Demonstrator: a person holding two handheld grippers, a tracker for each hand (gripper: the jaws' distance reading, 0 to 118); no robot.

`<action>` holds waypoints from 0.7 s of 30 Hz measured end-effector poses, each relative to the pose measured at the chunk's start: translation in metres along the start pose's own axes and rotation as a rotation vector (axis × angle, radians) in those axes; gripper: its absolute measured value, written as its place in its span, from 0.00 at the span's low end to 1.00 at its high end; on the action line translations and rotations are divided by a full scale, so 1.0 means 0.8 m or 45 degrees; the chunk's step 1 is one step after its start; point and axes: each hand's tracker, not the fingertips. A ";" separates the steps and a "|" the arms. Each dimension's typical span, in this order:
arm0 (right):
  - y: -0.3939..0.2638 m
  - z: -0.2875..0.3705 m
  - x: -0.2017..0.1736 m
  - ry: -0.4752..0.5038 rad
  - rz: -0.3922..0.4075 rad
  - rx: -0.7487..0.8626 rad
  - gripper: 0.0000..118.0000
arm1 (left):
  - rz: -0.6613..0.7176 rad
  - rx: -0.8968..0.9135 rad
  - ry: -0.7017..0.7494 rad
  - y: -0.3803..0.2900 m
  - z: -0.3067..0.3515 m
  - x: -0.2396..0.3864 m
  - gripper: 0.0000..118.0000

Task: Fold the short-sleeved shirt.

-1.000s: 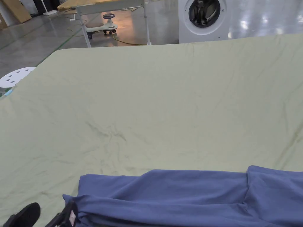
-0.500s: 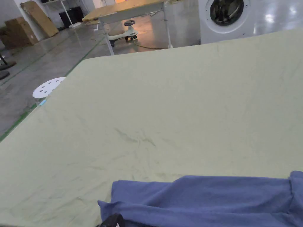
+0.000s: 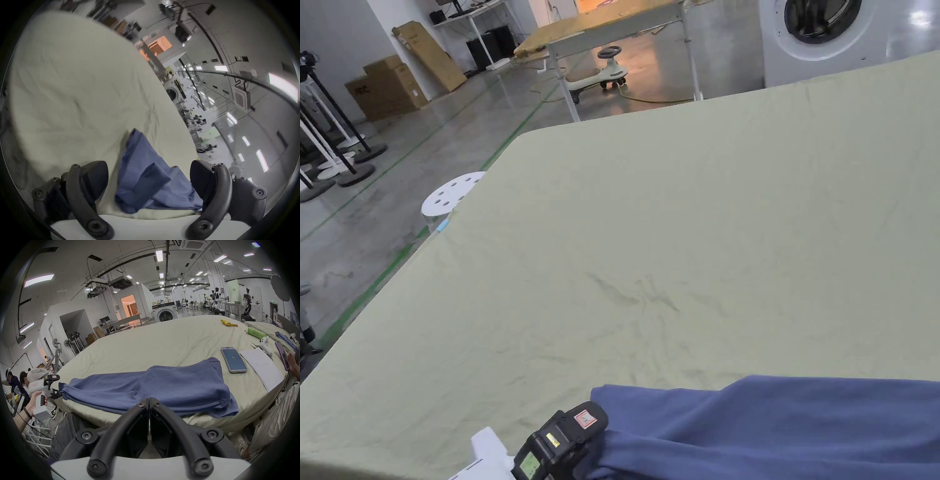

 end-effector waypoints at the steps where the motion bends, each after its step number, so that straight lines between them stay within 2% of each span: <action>1: -0.001 0.001 0.000 0.000 0.000 0.000 0.00 | 0.060 -0.034 -0.029 0.000 -0.014 -0.004 0.83; 4: -0.001 0.002 0.001 -0.004 -0.001 -0.003 0.00 | 0.160 -0.030 -0.091 0.005 -0.042 -0.011 0.73; 5: -0.002 0.002 0.002 -0.005 -0.002 -0.003 0.00 | 0.175 -0.036 -0.086 0.008 -0.047 -0.010 0.62; 7: -0.002 0.002 0.003 -0.004 -0.003 -0.003 0.00 | 0.184 -0.043 -0.040 -0.001 -0.054 0.006 0.32; 8: -0.002 0.002 0.003 -0.002 -0.003 -0.003 0.00 | 0.183 -0.054 0.007 -0.008 -0.058 0.011 0.03; 10: -0.003 0.000 0.004 0.001 -0.006 -0.008 0.00 | 0.191 -0.039 0.052 -0.011 -0.062 0.008 0.03; 12: -0.005 -0.001 0.004 0.001 -0.006 -0.016 0.00 | 0.240 -0.007 0.013 -0.010 -0.054 0.009 0.01; 15: -0.008 0.000 0.005 0.002 0.000 -0.025 0.00 | 0.220 0.079 -0.011 -0.003 -0.032 0.018 0.01; 17: -0.010 0.000 0.006 0.010 0.001 -0.030 0.00 | 0.151 0.100 -0.027 0.008 -0.014 0.031 0.01; 21: -0.015 0.003 0.012 0.008 0.003 -0.027 0.00 | -0.078 0.228 0.082 0.035 0.032 0.074 0.01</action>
